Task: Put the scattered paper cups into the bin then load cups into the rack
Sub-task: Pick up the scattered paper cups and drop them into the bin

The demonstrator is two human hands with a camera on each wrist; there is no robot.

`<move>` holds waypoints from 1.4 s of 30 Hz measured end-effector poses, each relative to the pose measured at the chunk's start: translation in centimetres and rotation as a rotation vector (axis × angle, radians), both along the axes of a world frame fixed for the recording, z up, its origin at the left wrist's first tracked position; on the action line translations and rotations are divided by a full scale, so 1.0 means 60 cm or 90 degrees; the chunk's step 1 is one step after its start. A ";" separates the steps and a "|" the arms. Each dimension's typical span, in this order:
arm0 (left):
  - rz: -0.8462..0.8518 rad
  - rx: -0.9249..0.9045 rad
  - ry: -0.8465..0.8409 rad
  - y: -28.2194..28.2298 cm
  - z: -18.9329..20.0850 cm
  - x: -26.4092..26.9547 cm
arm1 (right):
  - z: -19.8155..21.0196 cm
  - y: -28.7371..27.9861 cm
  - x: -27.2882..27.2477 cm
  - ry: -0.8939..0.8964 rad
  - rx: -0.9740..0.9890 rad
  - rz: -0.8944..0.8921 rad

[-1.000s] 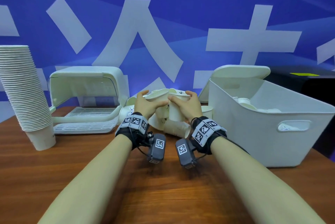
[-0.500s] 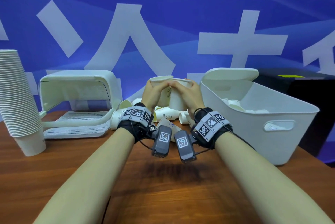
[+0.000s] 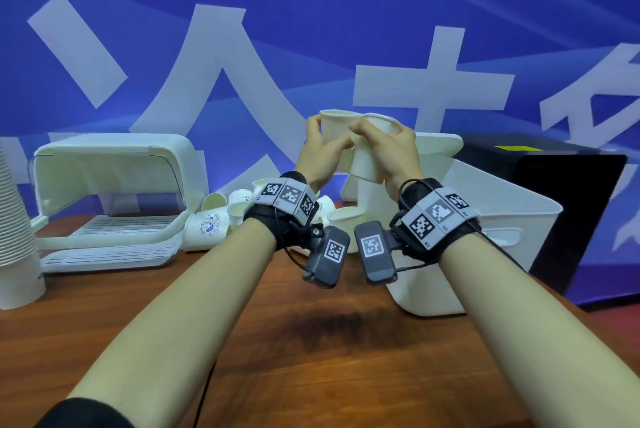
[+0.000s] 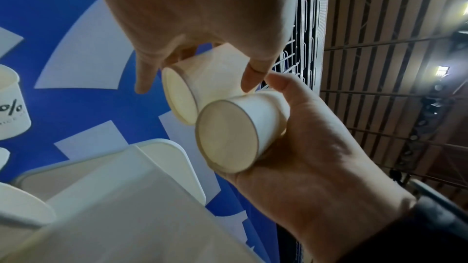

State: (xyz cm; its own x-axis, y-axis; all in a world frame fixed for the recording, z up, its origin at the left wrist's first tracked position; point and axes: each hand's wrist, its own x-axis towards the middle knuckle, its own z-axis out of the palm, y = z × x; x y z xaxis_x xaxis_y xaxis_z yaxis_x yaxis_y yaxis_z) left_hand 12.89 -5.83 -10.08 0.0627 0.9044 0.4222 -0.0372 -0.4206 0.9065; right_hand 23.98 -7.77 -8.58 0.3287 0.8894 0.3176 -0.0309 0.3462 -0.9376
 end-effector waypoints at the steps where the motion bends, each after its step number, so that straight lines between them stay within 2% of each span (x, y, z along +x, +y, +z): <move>1: -0.011 0.000 0.019 -0.003 0.002 0.009 | 0.004 -0.004 0.011 0.003 -0.011 -0.002; 4: -0.029 -0.003 0.067 -0.009 0.004 0.034 | 0.008 -0.010 0.047 0.010 -0.009 -0.037; 9: 0.006 -0.017 0.164 -0.019 -0.003 0.079 | 0.015 -0.019 0.098 -0.018 -0.028 -0.110; 14: 0.024 -0.010 0.167 -0.018 -0.012 0.119 | 0.008 -0.019 0.141 0.009 -0.121 -0.168; 18: 0.002 0.016 0.226 -0.021 -0.013 0.146 | -0.003 -0.027 0.166 0.057 -0.198 -0.144; 21: 0.000 -0.015 0.261 -0.020 -0.015 0.158 | -0.010 -0.034 0.178 0.068 -0.226 -0.137; 26: -0.018 -0.025 0.298 -0.017 -0.020 0.169 | -0.013 -0.022 0.190 0.063 -0.235 -0.074; 30: -0.035 -0.024 0.334 -0.014 -0.022 0.175 | -0.015 -0.015 0.188 0.006 -0.239 -0.088; 34: -0.030 -0.022 0.322 -0.010 -0.027 0.173 | -0.033 0.028 0.209 -0.077 -0.260 -0.156; 37: -0.018 -0.019 0.291 -0.007 -0.031 0.171 | -0.032 0.029 0.212 -0.138 -0.277 -0.166; 42: 0.003 -0.032 0.229 -0.002 -0.032 0.158 | -0.044 0.060 0.237 -0.146 -0.296 -0.238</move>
State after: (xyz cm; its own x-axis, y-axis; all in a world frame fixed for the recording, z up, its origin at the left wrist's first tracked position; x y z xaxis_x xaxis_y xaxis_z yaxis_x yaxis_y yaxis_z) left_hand 22.35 -5.92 -12.01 0.1945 0.9242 0.3287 0.2894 -0.3742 0.8810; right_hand 38.20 -4.15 -11.24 0.6125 0.7901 0.0259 0.2329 -0.1491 -0.9610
